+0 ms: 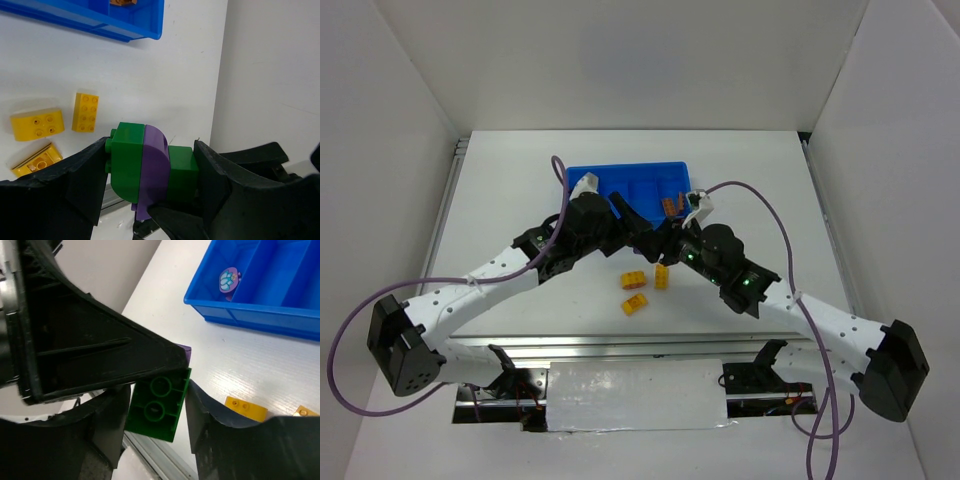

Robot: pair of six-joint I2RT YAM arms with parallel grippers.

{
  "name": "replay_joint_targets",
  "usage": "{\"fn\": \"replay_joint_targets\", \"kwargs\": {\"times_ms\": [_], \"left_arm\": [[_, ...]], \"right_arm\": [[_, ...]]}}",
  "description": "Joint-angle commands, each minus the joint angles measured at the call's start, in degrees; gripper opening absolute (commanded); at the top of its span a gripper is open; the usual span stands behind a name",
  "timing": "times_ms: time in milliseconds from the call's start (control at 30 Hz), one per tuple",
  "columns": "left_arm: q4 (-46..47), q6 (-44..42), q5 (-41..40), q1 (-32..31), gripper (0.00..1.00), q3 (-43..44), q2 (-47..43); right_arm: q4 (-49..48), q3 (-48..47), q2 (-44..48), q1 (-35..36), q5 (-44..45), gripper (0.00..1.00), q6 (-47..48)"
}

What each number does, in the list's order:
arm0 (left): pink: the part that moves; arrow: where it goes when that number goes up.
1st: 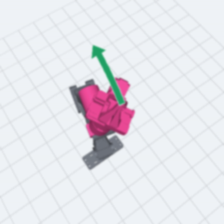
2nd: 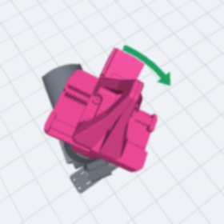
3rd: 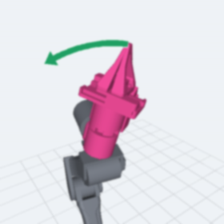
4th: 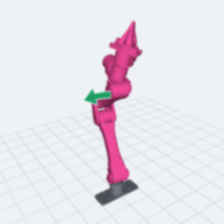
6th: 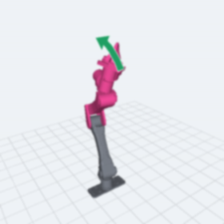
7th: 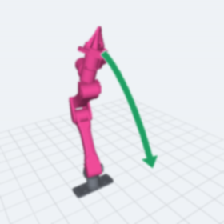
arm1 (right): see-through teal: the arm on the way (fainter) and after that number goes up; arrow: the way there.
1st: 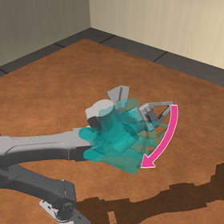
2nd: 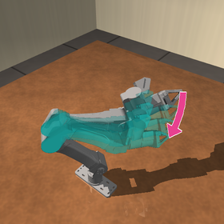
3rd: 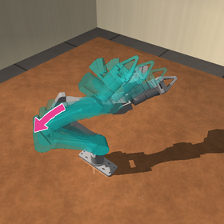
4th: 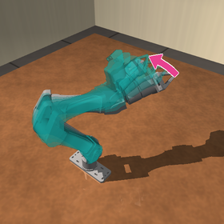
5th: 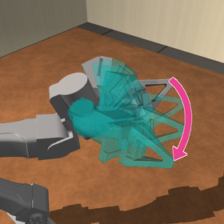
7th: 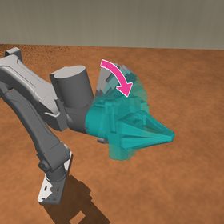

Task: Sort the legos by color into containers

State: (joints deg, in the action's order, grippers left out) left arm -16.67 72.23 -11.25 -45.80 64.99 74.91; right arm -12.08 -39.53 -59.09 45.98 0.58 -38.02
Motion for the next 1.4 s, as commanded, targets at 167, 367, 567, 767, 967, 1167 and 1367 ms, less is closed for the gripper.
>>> {"fn": "replay_joint_targets", "kwargs": {"times_ms": [167, 367, 567, 767, 967, 1167, 1367], "left_arm": [[2.08, -1.03, 0.88, -0.87, 0.00, 1.54, 0.06], [3.04, -2.62, 0.70, -1.22, 0.45, 0.58, -1.34], [3.66, -4.98, 0.87, -1.31, 0.96, 0.49, -2.40], [4.01, -9.28, 1.40, -1.31, 0.99, 1.02, -3.63], [3.84, -14.82, 1.76, -1.31, 1.00, 1.36, -7.23], [-1.17, -19.56, 0.61, -1.13, 1.00, 1.80, -11.19], [2.14, -32.55, 9.91, -1.13, 0.99, 2.51, -16.28]], "right_arm": [[0.30, -4.77, -3.14, 4.38, 9.87, 0.30, -1.27], [-2.68, -2.58, -1.30, 5.44, 11.64, 0.15, -1.09], [-9.89, 2.17, 0.90, 5.35, 6.46, 0.09, 1.37], [-11.04, 4.11, 3.19, 5.27, 6.54, 0.05, 2.42], [-7.00, 3.41, 5.65, 3.51, 4.70, 0.00, 4.26], [-8.32, 5.52, 8.38, -3.51, -13.65, 0.01, 7.60], [-4.46, 2.27, 7.23, -12.21, -32.72, 0.02, 7.70]]}}
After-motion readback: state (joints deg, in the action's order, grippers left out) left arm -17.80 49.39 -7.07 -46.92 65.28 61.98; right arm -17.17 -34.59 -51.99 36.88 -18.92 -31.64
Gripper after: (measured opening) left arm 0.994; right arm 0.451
